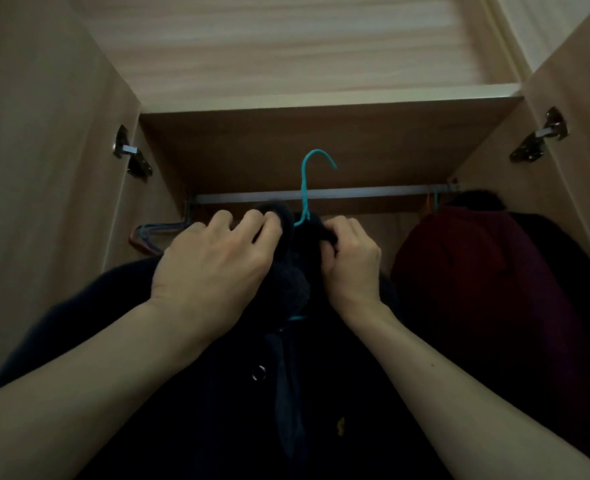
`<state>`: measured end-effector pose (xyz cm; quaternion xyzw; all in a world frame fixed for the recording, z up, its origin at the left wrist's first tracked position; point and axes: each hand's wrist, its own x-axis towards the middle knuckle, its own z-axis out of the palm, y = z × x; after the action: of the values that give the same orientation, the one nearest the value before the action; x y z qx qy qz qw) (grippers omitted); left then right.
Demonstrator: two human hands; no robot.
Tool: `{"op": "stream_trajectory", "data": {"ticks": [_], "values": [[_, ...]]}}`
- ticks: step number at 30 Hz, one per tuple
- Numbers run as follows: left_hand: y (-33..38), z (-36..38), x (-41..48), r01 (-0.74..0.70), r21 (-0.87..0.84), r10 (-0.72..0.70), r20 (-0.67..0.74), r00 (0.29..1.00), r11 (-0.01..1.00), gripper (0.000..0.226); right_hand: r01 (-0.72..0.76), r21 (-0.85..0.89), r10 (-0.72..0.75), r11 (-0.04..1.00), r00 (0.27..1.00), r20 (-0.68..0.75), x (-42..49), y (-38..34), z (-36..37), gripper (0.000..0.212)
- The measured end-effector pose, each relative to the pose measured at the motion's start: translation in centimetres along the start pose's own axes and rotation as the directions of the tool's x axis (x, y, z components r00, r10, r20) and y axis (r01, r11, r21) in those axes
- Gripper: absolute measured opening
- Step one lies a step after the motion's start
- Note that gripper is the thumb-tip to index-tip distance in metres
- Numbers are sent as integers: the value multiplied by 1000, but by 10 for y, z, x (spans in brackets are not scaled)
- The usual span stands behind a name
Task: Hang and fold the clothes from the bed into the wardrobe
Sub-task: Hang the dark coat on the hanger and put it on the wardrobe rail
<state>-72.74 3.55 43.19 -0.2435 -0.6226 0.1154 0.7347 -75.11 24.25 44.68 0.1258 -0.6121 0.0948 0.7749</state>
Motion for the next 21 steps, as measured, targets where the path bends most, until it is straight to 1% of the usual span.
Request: {"op": "stream_trajectory", "data": {"ticks": [3,8,12,18,21], "values": [[-1,19,9,-25,27,25,-1,1000,999,56,5,13,-5,1000,1000,-10,7,13,20,9],[3,47,31,-23,84,24,-4,1000,996,50,13,63,-12,998,1000,-12,23,41,51,6],[15,71,51,5,153,-7,17,1000,988,55,12,106,-12,994,1000,-1,31,71,75,4],[24,114,69,34,188,-48,69,996,982,50,50,163,-59,985,997,51,35,110,111,4],[22,131,80,67,210,-85,75,994,975,48,53,166,-59,985,998,32,44,122,128,1]]}}
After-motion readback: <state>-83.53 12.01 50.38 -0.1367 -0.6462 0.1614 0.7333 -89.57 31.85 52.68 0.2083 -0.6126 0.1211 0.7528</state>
